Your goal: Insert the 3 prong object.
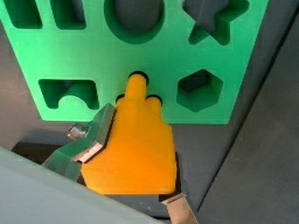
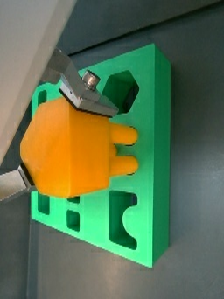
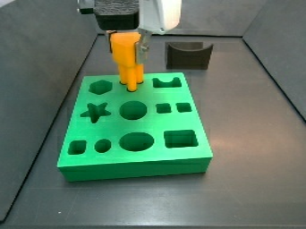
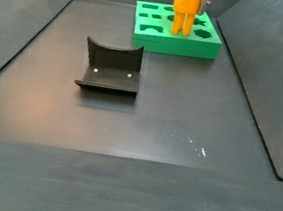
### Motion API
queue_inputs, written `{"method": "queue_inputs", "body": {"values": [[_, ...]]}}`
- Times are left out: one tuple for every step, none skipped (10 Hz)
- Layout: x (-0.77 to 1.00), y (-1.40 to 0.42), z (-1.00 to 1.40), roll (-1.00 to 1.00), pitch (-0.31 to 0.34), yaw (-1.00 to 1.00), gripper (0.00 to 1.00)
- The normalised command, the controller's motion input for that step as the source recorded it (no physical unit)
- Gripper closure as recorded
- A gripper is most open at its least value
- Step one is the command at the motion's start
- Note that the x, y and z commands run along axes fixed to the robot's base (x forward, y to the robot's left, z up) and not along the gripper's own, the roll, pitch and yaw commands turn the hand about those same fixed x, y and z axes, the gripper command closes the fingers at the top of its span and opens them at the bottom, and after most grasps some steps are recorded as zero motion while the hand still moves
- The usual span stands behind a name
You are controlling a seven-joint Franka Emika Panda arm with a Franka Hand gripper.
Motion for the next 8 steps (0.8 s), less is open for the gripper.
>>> {"method": "queue_inputs", "body": {"values": [[0.00, -0.08, -0.15, -0.22, -0.017, -0.03, 1.00], [0.00, -0.05, -0.12, -0.10, 0.000, -0.08, 1.00], [0.00, -0.01, -0.09, -0.01, 0.000, 0.00, 1.00], [0.02, 0.00, -0.25, 0.00, 0.000, 0.00, 1.00], [0.23, 0.00, -0.35, 0.06, 0.060, -0.02, 1.00], [0.22, 0.00, -0.46, 0.18, 0.090, -0.06, 1.00], [0.13, 0.00, -0.50, 0.21, 0.060, -0.05, 1.00], [0.04, 0.00, -0.48, 0.20, 0.020, -0.04, 1.00]]}}
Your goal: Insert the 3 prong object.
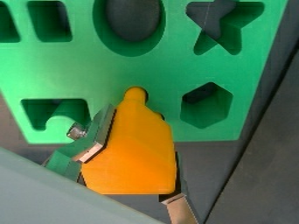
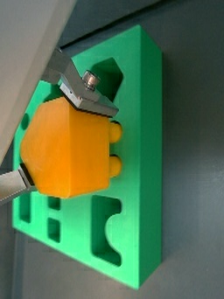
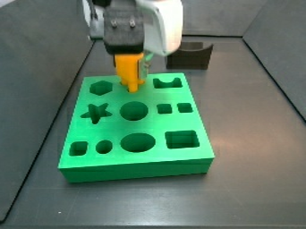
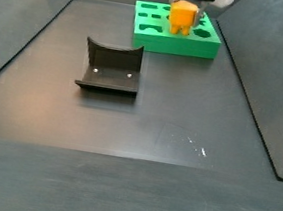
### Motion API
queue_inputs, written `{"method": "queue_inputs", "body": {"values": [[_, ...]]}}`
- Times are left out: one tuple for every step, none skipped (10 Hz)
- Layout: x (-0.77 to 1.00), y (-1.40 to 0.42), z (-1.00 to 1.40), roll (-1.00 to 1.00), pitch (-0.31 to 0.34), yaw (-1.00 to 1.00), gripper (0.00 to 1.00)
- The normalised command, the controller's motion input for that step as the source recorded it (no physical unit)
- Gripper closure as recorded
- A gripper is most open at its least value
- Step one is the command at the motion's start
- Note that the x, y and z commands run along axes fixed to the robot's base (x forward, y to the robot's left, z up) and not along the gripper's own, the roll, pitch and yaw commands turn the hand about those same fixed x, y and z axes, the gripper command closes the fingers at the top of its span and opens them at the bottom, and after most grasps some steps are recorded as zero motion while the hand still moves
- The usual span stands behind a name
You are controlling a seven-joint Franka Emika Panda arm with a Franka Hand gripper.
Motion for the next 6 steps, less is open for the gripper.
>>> {"method": "queue_inputs", "body": {"values": [[0.00, 0.00, -0.40, 0.21, 0.003, -0.05, 1.00], [0.00, 0.00, -0.37, 0.23, 0.013, -0.06, 1.00], [0.02, 0.00, -0.31, 0.18, 0.033, -0.05, 1.00], [0.00, 0.01, -0.11, 0.04, 0.000, 0.00, 1.00], [0.00, 0.02, 0.00, -0.02, 0.000, 0.00, 1.00], [0.00, 0.00, 0.00, 0.02, 0.000, 0.00, 1.00]]}}
